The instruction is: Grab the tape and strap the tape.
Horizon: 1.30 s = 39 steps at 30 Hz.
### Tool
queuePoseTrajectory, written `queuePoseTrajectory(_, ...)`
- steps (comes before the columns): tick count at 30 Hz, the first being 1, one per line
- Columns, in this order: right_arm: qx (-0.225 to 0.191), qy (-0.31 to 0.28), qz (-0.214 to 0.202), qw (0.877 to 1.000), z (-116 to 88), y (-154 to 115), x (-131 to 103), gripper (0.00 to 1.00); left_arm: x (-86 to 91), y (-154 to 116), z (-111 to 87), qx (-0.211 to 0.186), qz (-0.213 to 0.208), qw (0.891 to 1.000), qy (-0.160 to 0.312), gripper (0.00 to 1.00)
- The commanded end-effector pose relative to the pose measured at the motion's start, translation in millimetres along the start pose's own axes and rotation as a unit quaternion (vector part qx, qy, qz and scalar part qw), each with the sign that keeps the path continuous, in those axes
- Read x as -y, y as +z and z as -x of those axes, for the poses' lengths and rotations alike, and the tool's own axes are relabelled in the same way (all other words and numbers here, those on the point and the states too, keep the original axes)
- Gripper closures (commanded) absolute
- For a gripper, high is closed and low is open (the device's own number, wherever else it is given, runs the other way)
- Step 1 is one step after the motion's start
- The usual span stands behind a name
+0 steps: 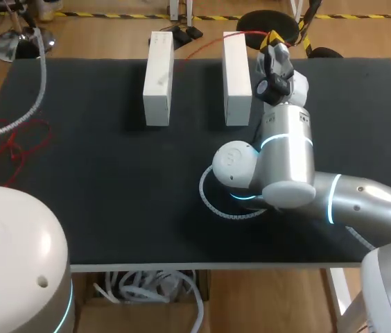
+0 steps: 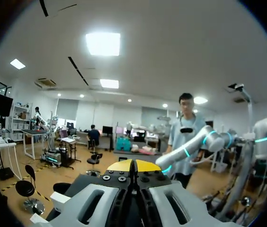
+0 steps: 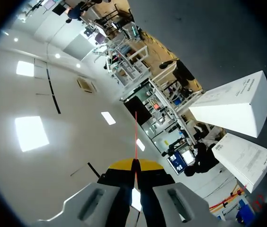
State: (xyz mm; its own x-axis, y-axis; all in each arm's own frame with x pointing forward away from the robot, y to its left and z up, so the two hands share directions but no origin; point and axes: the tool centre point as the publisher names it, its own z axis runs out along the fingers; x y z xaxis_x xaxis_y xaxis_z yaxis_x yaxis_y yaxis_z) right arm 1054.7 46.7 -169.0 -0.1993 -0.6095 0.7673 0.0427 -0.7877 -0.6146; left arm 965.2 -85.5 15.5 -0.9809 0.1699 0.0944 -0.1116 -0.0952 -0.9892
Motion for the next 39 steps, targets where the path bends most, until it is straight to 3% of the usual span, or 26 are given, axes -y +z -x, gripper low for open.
queuePoseTrajectory(1, 0.001, -0.001, -0.002, 1.0, 0.1, 0.1, -1.8, 1.0, 7.4, 5.5, 5.4, -0.034, 0.096, 0.995, -0.015, 1.0)
queuePoseTrajectory(6, 0.001, -0.001, -0.002, 1.0, 0.1, 0.1, -1.8, 1.0, 7.7, 13.0, 8.4, -0.073, 0.141, 0.986, -0.04, 1.0)
queuePoseTrajectory(10, 0.001, -0.001, -0.002, 1.0, 0.1, 0.1, -1.8, 1.0, 7.2, 13.1, 9.7, -0.078, 0.139, 0.986, -0.045, 0.99)
queuePoseTrajectory(11, 0.001, -0.001, -0.002, 1.0, 0.1, 0.1, -1.8, 1.0, 7.2, 13.1, 9.7, -0.078, 0.139, 0.986, -0.045, 0.53)
queuePoseTrajectory(12, 0.001, -0.001, -0.002, 1.0, 0.1, 0.1, -1.8, 1.0, 7.2, 13.1, 9.7, -0.078, 0.139, 0.986, -0.045, 0.0)
queuePoseTrajectory(34, 0.001, -0.001, -0.002, 1.0, 0.1, 0.1, -1.8, 1.0, 5.9, 12.9, 10.2, -0.077, 0.139, 0.986, -0.048, 0.0)
queuePoseTrajectory(39, 0.001, -0.001, -0.002, 1.0, 0.1, 0.1, -1.8, 1.0, 2.3, 10.2, 9.8, -0.061, 0.117, 0.99, -0.039, 0.0)
